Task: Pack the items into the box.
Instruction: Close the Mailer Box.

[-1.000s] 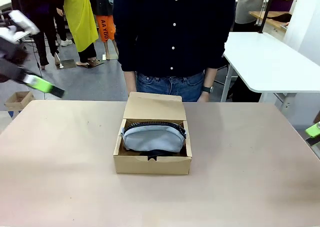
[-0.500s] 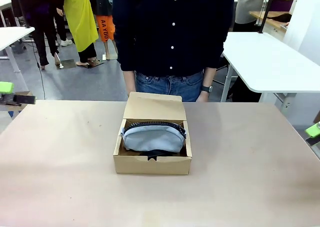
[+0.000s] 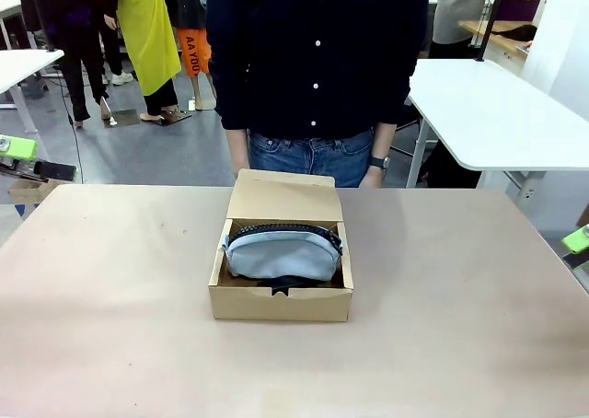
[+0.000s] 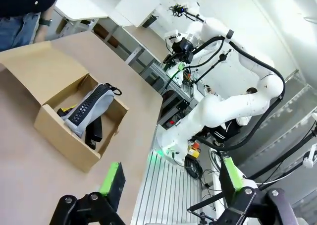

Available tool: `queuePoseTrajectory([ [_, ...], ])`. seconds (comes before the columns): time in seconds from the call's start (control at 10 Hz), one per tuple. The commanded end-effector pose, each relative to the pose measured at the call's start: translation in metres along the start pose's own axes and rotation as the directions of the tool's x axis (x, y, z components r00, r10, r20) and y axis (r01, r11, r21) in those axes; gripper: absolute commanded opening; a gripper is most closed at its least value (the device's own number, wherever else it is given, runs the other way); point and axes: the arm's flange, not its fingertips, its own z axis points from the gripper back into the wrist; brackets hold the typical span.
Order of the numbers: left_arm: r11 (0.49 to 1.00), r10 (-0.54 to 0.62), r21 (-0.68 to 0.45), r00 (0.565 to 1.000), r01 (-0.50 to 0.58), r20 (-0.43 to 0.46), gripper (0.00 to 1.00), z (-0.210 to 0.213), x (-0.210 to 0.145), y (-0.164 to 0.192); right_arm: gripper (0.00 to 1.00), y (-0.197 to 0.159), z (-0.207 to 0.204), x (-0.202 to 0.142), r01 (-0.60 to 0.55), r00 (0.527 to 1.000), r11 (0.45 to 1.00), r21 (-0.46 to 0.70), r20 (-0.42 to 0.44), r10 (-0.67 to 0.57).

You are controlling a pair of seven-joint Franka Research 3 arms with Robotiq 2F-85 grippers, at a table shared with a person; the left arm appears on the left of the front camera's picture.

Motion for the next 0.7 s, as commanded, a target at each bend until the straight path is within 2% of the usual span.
queuePoseTrajectory([
  [0.0, 1.0, 0.005, -0.004, 1.0, -0.005, 0.003, 1.0, 0.0023, -0.0024, -0.0022, 1.0, -0.0013, 0.0031, -0.0017, -0.016, 1.0, 1.0, -0.003, -0.013, 0.016],
  [0.6, 1.0, 0.005, -0.004, 1.0, -0.005, 0.003, 1.0, 0.0023, -0.0024, -0.0022, 1.0, -0.0013, 0.0031, -0.0017, -0.016, 1.0, 1.0, -0.003, -0.013, 0.016],
])
